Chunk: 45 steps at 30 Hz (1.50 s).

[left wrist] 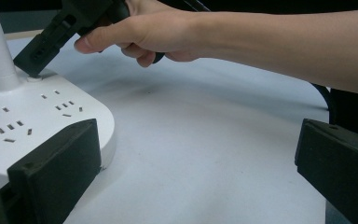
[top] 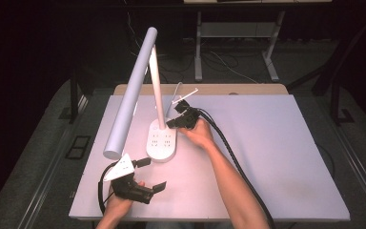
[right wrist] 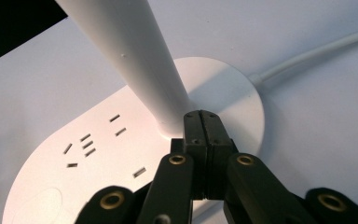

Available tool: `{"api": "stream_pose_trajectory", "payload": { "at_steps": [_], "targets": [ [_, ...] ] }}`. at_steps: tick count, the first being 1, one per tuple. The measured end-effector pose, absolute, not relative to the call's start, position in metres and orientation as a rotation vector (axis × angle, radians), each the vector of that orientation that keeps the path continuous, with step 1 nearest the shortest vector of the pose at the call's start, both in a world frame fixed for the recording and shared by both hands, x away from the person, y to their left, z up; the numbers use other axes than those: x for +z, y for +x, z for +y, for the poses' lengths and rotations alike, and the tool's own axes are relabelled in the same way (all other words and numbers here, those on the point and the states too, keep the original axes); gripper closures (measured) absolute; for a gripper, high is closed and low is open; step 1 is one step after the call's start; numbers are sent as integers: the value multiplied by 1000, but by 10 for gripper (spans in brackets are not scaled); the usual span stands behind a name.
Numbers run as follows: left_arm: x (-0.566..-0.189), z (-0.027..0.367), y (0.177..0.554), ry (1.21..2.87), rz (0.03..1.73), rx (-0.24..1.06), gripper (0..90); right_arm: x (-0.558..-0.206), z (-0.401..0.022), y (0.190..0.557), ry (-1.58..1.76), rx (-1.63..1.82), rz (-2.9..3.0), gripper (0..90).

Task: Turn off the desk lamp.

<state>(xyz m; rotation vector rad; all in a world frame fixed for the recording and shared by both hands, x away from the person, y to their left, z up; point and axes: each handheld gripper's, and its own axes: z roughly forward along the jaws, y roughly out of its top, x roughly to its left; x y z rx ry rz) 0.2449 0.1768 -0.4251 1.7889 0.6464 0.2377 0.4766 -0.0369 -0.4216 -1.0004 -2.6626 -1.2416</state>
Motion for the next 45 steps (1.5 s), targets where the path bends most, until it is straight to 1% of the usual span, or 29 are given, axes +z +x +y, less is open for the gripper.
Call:
{"api": "stream_pose_trajectory", "payload": {
  "at_steps": [10,16,28,33,45],
  "targets": [
    [-425,176,245,1789,643,238,0,-422,-39,479,-1015,-1232,-2637,900],
    [-425,177,245,1791,646,240,0,-421,-34,475,-1016,-1230,-2683,900],
    [-425,176,245,1794,640,242,0,-424,-36,472,-1038,-1267,-2652,900],
    [-425,177,245,1791,641,240,0,-427,-42,473,-1078,-1313,-2576,900],
    [-425,176,245,1791,639,242,0,-421,-56,467,-1056,-1332,-2586,900]
  ]
}}
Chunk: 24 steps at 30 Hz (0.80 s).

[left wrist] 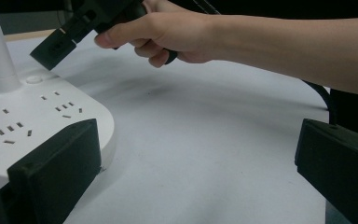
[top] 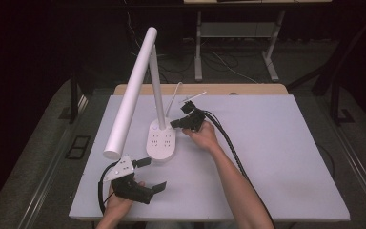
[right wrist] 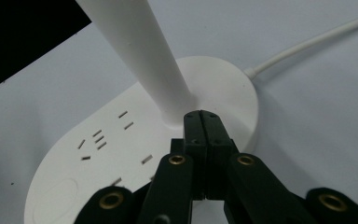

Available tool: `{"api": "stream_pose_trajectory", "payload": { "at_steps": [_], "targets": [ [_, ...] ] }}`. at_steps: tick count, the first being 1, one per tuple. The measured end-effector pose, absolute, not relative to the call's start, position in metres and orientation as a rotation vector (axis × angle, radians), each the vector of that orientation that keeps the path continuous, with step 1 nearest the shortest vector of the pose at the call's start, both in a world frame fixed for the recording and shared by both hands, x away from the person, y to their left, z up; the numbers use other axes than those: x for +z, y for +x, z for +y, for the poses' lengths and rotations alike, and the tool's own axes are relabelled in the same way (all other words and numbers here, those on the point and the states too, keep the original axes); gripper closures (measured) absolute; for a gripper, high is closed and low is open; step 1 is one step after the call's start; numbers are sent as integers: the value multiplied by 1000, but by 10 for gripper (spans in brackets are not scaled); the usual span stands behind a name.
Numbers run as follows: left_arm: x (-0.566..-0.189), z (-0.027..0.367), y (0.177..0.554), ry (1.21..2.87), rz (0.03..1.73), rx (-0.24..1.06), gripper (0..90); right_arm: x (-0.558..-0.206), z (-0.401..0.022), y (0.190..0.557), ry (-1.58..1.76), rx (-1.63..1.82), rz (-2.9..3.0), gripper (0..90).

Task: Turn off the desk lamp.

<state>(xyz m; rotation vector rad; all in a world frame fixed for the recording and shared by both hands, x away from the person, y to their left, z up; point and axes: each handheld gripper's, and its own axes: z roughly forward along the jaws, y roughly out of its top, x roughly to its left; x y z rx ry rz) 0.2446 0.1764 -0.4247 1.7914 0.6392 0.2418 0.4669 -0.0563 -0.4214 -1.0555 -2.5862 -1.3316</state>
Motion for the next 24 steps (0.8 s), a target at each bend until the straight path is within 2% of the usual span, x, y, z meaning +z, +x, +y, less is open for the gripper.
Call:
{"api": "stream_pose_trajectory", "payload": {
  "at_steps": [16,21,24],
  "targets": [
    [-425,176,245,1793,641,249,0,-390,-93,447,-1013,-1358,-2654,896],
    [-425,175,246,1795,646,251,0,-381,-106,436,-1007,-1379,-2648,861],
    [-425,175,245,1795,648,247,0,-376,-113,431,-1013,-1394,-2637,800]
  ]
}}
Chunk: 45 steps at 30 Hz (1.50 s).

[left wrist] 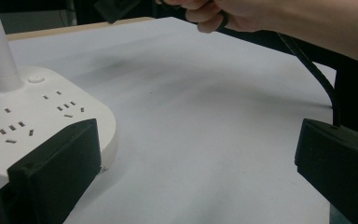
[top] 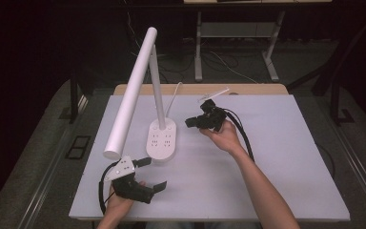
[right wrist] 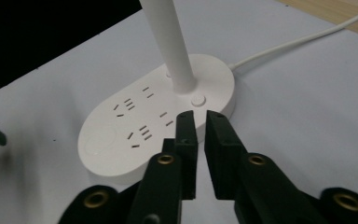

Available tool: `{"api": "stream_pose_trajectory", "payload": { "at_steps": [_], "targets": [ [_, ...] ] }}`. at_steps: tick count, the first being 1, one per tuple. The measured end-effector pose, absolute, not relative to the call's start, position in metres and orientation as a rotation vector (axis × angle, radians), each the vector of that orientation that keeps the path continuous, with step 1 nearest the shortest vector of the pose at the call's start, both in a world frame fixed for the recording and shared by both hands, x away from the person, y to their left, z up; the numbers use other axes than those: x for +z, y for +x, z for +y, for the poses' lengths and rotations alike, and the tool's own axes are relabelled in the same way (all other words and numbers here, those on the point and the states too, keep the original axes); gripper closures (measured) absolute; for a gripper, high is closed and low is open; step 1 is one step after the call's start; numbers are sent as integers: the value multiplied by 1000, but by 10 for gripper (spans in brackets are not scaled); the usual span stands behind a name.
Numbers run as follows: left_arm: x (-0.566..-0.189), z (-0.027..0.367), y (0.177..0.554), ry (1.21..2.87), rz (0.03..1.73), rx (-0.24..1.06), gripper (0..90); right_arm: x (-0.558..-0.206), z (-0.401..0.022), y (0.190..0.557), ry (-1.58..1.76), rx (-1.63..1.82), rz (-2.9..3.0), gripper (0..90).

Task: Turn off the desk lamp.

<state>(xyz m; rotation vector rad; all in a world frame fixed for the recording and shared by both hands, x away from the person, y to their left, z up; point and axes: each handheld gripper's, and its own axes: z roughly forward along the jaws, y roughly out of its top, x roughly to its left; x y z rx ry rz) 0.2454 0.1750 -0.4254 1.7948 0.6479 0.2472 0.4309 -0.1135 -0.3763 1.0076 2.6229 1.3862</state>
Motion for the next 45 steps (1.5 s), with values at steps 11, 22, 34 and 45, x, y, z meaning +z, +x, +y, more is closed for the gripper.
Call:
{"api": "stream_pose_trajectory", "payload": {
  "at_steps": [11,22,34,45],
  "targets": [
    [-425,175,245,1794,650,248,0,-354,-157,402,1080,1472,2504,259],
    [-426,172,245,1806,647,251,0,-349,-190,366,1070,1361,2512,6],
    [-426,172,244,1812,650,257,0,-360,-231,322,1126,1406,2447,6],
    [-426,172,243,1815,650,257,0,-384,-255,282,1174,1391,2394,7]
  ]
}}
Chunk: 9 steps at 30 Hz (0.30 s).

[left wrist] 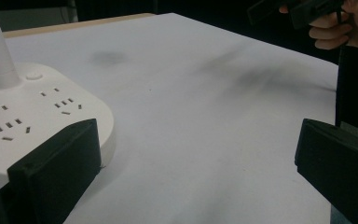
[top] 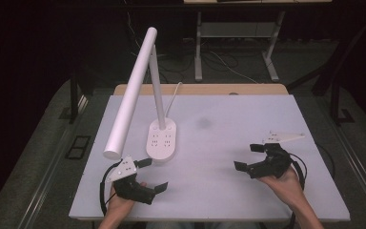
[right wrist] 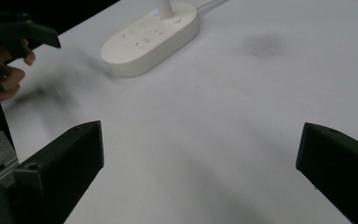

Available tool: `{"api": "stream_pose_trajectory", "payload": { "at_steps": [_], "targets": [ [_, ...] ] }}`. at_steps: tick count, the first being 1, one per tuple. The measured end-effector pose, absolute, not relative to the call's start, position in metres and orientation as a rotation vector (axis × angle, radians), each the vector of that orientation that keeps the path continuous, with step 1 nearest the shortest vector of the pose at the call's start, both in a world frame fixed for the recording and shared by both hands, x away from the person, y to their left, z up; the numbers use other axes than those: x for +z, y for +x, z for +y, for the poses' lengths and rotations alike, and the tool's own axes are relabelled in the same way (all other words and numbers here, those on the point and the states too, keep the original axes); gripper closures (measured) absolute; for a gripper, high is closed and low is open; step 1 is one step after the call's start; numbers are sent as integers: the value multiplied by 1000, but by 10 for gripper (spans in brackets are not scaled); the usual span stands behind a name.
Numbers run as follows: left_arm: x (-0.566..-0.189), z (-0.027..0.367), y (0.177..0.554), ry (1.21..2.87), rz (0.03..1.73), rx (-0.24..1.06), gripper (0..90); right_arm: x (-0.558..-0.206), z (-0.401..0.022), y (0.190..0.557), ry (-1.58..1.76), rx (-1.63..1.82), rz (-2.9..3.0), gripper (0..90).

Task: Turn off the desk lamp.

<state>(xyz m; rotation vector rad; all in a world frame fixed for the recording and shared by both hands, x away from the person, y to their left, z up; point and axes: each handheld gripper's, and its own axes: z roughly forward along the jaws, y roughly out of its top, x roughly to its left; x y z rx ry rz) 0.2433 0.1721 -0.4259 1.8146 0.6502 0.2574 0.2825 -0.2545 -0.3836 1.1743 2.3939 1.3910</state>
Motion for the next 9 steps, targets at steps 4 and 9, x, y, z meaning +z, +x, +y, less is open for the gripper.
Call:
{"api": "stream_pose_trajectory", "payload": {
  "at_steps": [4,9],
  "targets": [
    [-426,172,243,1811,651,257,0,-391,-263,271,1197,1388,2378,7],
    [-426,172,243,1813,652,256,0,-400,-274,259,1240,1397,2335,7]
  ]
}}
